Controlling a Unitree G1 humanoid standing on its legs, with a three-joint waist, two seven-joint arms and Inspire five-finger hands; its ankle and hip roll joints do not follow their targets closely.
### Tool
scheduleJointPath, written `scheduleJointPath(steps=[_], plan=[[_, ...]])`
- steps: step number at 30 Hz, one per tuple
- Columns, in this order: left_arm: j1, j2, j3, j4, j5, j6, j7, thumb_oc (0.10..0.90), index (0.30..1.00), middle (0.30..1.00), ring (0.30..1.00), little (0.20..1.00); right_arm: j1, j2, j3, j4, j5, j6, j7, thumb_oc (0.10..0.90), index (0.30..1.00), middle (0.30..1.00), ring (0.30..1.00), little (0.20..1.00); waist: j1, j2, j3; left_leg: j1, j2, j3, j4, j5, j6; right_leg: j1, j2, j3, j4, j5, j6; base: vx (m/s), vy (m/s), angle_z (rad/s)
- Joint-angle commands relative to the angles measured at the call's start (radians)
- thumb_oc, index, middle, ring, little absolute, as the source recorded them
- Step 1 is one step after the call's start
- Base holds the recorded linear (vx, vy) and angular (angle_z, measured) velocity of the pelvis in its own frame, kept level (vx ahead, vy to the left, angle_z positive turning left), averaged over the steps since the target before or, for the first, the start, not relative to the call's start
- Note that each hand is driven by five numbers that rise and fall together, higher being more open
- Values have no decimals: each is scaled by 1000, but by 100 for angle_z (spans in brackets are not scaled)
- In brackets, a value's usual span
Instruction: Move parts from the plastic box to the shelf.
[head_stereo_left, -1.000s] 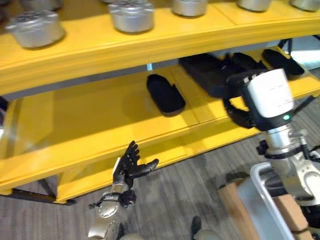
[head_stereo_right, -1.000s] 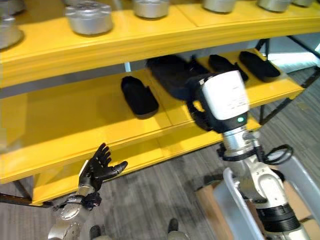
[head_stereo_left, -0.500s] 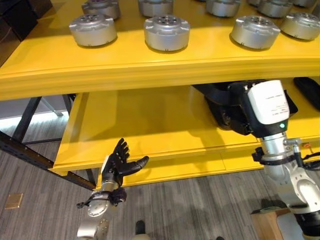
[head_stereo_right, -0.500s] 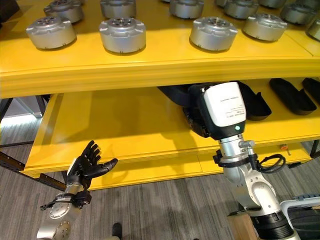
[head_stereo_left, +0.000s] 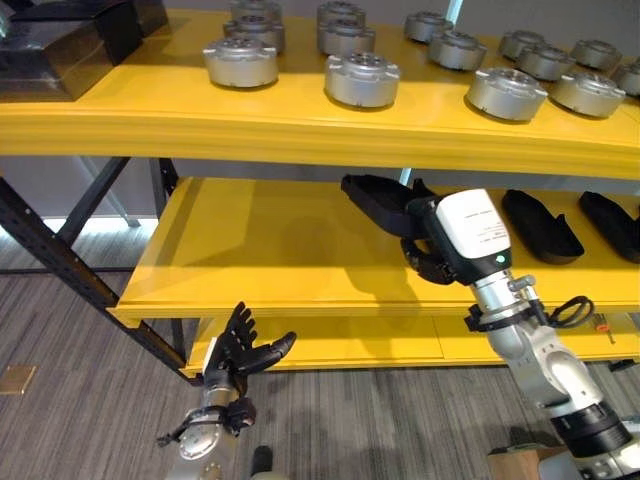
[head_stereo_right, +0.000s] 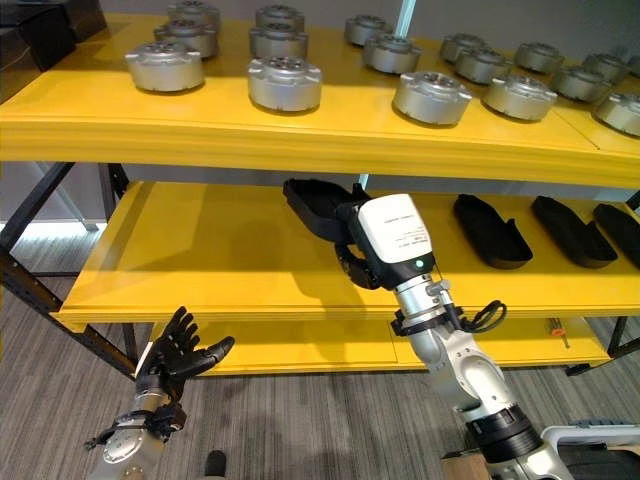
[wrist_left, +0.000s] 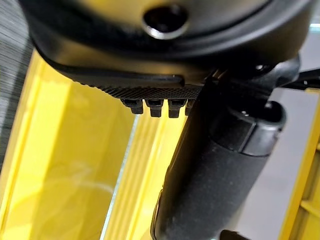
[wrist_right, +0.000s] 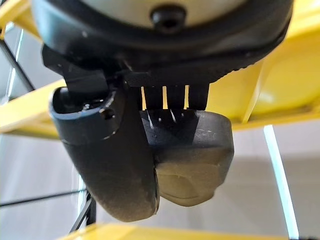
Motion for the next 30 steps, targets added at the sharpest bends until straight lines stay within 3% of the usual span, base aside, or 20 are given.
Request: scheduleJointPath(steps=[1, 4, 5, 7, 8, 12, 17, 22, 30], plan=[[-56, 48, 31, -120, 25, -95, -24, 900, 1000, 1000, 1000, 1000, -220, 22, -4, 14, 49, 1, -52, 400, 300, 300, 300, 300, 38, 6, -41, 67, -16, 45, -27, -61, 72, -39, 4, 19, 74, 93, -18, -10, -23, 10], [-47, 54, 31, -126, 20, -96, -31, 900, 1000, 1000, 1000, 1000, -245, 34, 23, 62, 49, 5, -50, 400, 300, 300, 300, 300, 50, 7, -31, 56, -18, 33, -26, -56, 71, -36, 5, 4, 73, 92, -19, -10, -17, 19], [-44, 66, 27, -127, 15, -97, -37, 900, 1000, 1000, 1000, 1000, -275, 48, 55, 112, 47, 12, -45, 400, 300, 300, 300, 300, 71, 9, -19, 41, -17, 24, -25, -51, 68, -34, 5, -12, 73, 90, -20, -17, -19, 27], [-44, 66, 28, -127, 14, -97, -37, 900, 1000, 1000, 1000, 1000, -279, 50, 58, 117, 47, 11, -48, 400, 300, 300, 300, 300, 69, 8, -19, 40, -17, 23, -25, -50, 68, -34, 5, -13, 73, 89, -20, -24, -23, 21], [-44, 84, 15, -132, -1, -102, -47, 900, 1000, 1000, 1000, 1000, -332, 70, 101, 206, 54, 29, -46, 400, 300, 300, 300, 300, 96, 11, 1, 16, -18, 6, -21, -41, 65, -38, 8, -34, 72, 90, -21, -34, -30, 14], [-60, 112, -10, -146, -27, -108, -55, 900, 1000, 1000, 1000, 1000, -442, 89, 154, 352, 71, 59, -59, 400, 300, 300, 300, 300, 132, 16, 36, -31, -24, -18, -15, -25, 61, -48, 11, -67, 67, 98, -21, -62, -38, 22], [-83, 142, -36, -155, -50, -116, -53, 900, 1000, 1000, 1000, 1000, -569, 86, 182, 473, 102, 84, -89, 400, 300, 300, 300, 300, 159, 28, 71, -77, -29, -35, -8, -9, 58, -74, 14, -85, 65, 106, -22, -54, -15, 17], [-126, 168, -65, -152, -70, -122, -53, 900, 1000, 1000, 1000, 1000, -699, 66, 215, 624, 139, 111, -108, 400, 300, 300, 300, 300, 174, 51, 110, -137, -33, -55, 6, 6, 57, -111, 11, -103, 69, 114, -25, -50, 1, 15], [-170, 178, -88, -154, -75, -123, -41, 900, 1000, 1000, 1000, 1000, -776, 47, 218, 730, 213, 131, -125, 400, 300, 300, 300, 300, 170, 83, 150, -186, -38, -66, 26, 12, 60, -144, 3, -113, 78, 119, -29, -22, 14, 8]])
